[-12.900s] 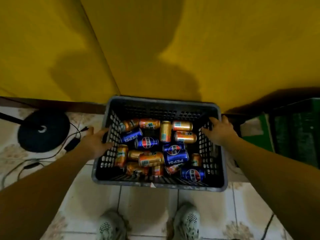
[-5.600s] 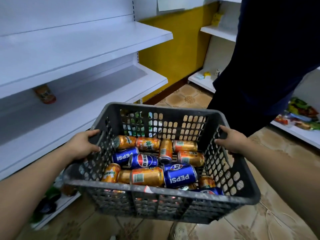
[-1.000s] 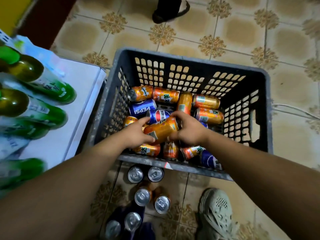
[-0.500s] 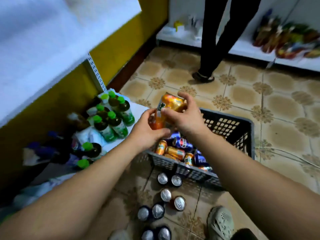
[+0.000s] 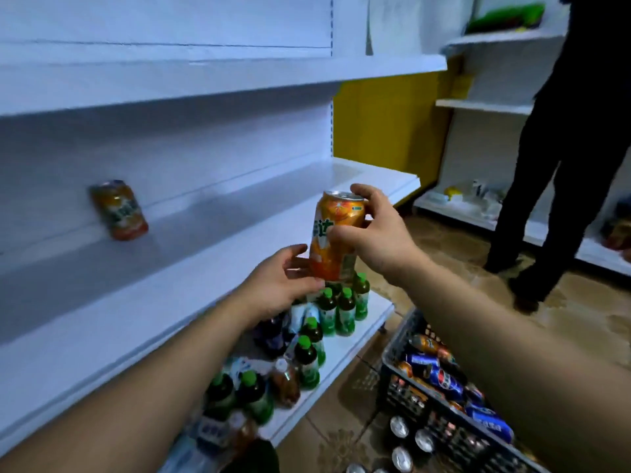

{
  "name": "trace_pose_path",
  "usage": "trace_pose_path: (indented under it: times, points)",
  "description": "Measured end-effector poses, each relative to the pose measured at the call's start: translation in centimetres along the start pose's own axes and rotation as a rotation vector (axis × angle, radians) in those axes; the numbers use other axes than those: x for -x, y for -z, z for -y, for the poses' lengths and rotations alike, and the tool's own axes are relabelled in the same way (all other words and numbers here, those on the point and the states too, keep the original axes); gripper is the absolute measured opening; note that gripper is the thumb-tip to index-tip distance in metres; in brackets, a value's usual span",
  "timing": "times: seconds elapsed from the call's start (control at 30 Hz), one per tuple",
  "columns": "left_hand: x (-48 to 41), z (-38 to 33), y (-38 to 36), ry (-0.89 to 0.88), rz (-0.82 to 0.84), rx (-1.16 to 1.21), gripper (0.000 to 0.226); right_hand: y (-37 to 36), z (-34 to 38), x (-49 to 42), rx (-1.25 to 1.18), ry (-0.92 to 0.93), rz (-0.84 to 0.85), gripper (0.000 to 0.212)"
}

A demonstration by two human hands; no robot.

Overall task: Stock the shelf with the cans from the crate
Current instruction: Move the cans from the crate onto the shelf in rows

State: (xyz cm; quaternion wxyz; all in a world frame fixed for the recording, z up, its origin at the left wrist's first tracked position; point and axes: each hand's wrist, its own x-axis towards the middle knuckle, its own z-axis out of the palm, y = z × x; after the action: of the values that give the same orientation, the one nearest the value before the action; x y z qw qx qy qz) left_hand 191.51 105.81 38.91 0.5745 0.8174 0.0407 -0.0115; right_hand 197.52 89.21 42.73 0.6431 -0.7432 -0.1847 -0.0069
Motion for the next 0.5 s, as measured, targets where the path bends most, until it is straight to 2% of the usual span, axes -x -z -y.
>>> trace_pose_path:
  times: [0.07, 0.23, 0.33, 0.5]
  points:
    - [2.9, -0.2, 3.5, 0.007, -0.105, -0.108, 0.082, -3.1, 2.0, 0.7, -0.012, 0.034, 0.066, 0.074]
    - [10.0, 1.6, 11.6, 0.051, -0.341, -0.593, 0.076, -10.6, 4.8, 2.2, 0.001, 0.07, 0.254, 0.073]
    - [13.0, 4.2, 15.5, 0.204, -0.369, -0.794, 0.071, -14.7, 5.2, 2.8, -0.004, 0.066, 0.357, 0.074]
    - [16.5, 8.5, 19.6, 0.434, -0.383, -1.024, 0.077, -20.5, 4.3, 3.2, 0.049, 0.076, 0.484, 0.075]
